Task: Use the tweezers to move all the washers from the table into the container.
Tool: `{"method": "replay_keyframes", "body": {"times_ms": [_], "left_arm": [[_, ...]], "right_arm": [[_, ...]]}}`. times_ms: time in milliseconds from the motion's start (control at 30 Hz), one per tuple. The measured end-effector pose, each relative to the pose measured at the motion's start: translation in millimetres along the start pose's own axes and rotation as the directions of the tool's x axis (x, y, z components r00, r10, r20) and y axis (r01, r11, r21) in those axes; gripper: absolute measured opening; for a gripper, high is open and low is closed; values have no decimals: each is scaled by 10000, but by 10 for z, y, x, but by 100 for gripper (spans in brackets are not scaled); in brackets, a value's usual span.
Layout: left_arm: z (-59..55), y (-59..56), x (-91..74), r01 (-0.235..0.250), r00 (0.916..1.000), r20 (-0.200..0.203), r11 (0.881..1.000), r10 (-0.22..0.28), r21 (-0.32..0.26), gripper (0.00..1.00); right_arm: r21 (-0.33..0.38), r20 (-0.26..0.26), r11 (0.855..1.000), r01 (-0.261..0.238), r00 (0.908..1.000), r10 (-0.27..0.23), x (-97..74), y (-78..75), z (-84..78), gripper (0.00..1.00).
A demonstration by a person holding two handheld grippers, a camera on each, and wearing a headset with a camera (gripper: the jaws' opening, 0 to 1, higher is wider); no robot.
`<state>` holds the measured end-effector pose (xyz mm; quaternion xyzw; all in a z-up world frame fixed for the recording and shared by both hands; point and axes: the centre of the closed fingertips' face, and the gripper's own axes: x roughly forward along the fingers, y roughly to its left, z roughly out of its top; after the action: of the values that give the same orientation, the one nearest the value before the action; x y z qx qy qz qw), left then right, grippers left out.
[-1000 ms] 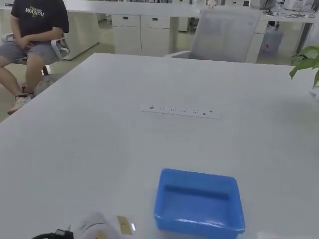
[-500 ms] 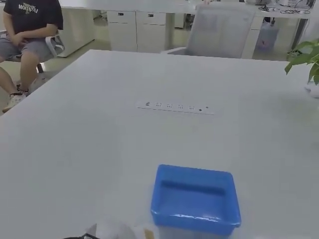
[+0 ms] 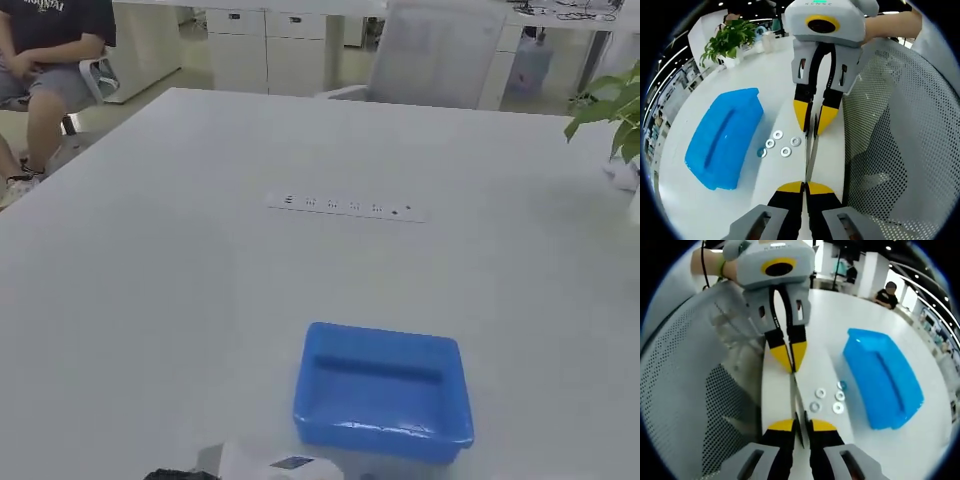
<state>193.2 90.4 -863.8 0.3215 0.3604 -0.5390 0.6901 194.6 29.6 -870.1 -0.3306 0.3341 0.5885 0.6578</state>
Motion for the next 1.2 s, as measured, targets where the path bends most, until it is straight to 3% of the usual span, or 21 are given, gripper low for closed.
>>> {"method": "replay_keyframes", "body": {"times_ms": [67, 200, 500, 633, 767, 933, 1100, 1200], "left_arm": [[0, -21, -5, 58, 10000, 18, 9998, -58, -180, 0], [17, -117, -49, 145, 9999, 8, 9999, -145, 11, 0], [202, -146, -332, -160, 9973, 722, 9998, 165, -71, 0], [331, -142, -488, -231, 9926, 1187, 9995, 253, -199, 0], [441, -141, -598, -367, 9893, 1410, 9993, 377, -92, 0], [675, -165, -725, -381, 9776, 2069, 9992, 396, -115, 0], [783, -181, -724, -329, 9729, 2289, 9994, 338, -80, 0], [861, -207, -722, -194, 9654, 2597, 9997, 222, -132, 0]], "right_arm": [[-101, -59, 9999, 51, 10000, -51, 1, 4, 2, 7], [64, 43, 9999, 113, 9999, -113, 1, 8, 10, 8], [-281, 104, 9994, 220, 9997, -217, -24, 58, 52, 7], [-339, 320, 9990, 304, 9991, -294, -31, 57, 104, 7], [-114, 667, 9995, 311, 9973, -303, -39, 57, 176, 6], [-99, 1018, 9996, 277, 9945, -266, -33, 79, 261, 6], [-253, 1123, 9992, 309, 9933, -279, -32, 108, 314, 5], [-131, 1357, 9998, 153, 9907, -134, -26, 135, 350, 5]]}}
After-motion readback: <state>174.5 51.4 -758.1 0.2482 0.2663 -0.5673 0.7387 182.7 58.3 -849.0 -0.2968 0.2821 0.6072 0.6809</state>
